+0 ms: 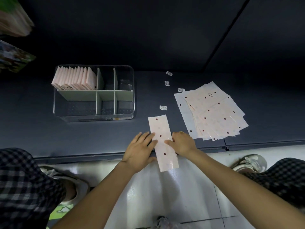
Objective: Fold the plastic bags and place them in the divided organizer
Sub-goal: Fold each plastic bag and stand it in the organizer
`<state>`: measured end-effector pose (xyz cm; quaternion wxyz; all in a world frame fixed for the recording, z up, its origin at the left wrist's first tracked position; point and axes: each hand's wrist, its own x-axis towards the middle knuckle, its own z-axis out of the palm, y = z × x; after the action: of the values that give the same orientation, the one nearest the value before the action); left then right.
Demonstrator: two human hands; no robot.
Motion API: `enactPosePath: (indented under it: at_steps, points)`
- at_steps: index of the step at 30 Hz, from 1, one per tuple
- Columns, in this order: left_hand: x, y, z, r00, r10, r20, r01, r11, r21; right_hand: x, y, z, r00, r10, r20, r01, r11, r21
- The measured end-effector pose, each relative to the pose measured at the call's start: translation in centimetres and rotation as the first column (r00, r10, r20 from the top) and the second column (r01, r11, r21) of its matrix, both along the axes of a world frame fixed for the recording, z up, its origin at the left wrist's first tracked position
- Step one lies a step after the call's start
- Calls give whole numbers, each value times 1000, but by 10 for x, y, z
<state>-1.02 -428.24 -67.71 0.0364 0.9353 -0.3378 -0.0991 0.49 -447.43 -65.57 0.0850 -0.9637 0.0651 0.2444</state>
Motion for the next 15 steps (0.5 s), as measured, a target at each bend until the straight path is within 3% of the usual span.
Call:
enactPosePath:
  at_steps: [3,6,10,15]
  points:
    - [-8,-2,-4,1000,-17,-12,17,1000,-18,-19,-4,0,980,-7,200,5,1000,14]
    - [-13,-2,-5,1000,-29,-2,29,1000,5,-32,-14,-2,906,153,394,-188,981,51]
    - [-15,-3,-4,995,-26,99,23,999,35,-42,-35,-9,829,468,305,-506,861,52]
    - [-17,-10,-7,969,-8,249,39,992,-120,-43,-49,-8,768,580,272,-598,801,-20]
